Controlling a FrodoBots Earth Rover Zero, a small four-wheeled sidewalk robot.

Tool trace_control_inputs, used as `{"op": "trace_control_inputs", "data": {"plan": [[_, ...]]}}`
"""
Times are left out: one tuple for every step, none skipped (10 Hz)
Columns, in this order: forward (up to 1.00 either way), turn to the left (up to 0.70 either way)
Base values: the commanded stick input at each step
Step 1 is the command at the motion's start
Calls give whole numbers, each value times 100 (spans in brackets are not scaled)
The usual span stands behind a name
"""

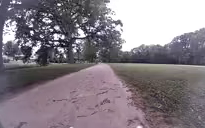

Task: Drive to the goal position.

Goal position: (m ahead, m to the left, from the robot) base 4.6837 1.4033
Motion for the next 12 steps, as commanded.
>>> {"op": "trace_control_inputs", "data": {"plan": [[4,0],[4,0],[4,0],[5,0],[6,0],[6,0],[17,0],[52,0],[70,0],[70,0],[70,0],[70,0]]}}
